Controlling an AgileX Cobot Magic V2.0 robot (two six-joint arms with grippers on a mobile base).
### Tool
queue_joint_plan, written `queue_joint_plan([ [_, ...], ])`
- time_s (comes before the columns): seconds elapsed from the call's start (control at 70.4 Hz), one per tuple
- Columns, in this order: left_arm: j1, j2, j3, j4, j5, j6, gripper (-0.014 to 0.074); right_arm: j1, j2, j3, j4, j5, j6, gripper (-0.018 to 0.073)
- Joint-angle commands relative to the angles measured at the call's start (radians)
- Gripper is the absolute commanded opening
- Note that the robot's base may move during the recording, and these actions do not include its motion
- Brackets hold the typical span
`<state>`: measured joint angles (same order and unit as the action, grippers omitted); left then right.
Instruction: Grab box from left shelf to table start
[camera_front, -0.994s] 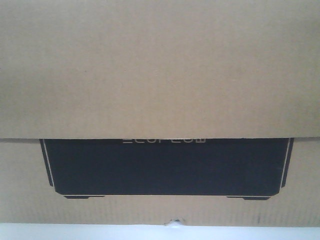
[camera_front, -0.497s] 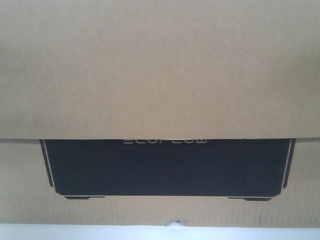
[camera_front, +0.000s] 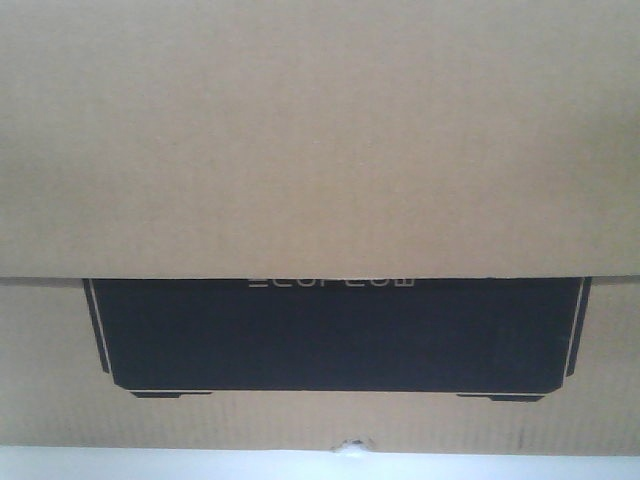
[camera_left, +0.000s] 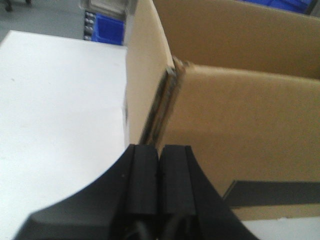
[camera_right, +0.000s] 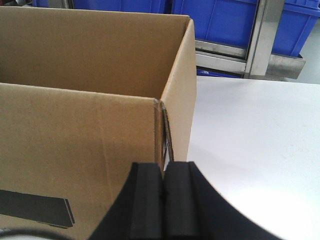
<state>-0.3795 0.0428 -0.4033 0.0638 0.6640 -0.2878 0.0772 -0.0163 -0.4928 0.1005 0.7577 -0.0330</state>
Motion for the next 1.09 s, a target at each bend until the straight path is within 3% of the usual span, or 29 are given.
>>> queue_joint_plan([
  [0.0, 0.041, 0.015, 0.024, -0.129, -0.159, 0.144, -0.0102, 0.0, 0.002, -0.023, 0.005, -0.089, -0.011, 0.0057],
  [0.071, 0.109, 0.015, 0.083, -0.228, -0.246, 0.302, -0.0102, 0.0, 0.002, -0.023, 0.005, -0.089, -0.011, 0.0057],
  [0.142, 0.181, 0.015, 0.153, -0.248, -0.369, 0.408, -0.0102, 0.0, 0.002, -0.023, 0.005, -0.089, -0.011, 0.0057],
  [0.412, 0.282, 0.015, 0.439, -0.248, -0.849, 0.42, -0.0102, 0.0, 0.002, -0.023, 0.005, -0.089, -0.011, 0.0057],
  [0.469, 0.287, 0.01, 0.426, -0.245, -0.758, 0.42, -0.0102, 0.0, 0.002, -0.023, 0.005, -0.087, -0.011, 0.0057],
  [0.653, 0.292, -0.071, 0.432, -0.214, -0.702, 0.42, -0.0102, 0.0, 0.002, -0.023, 0.005, -0.086, -0.011, 0.0057],
  [1.079, 0.292, -0.067, 0.432, -0.214, -0.712, 0.42, -0.0102, 0.0, 0.0, -0.023, 0.005, -0.085, -0.011, 0.0057],
])
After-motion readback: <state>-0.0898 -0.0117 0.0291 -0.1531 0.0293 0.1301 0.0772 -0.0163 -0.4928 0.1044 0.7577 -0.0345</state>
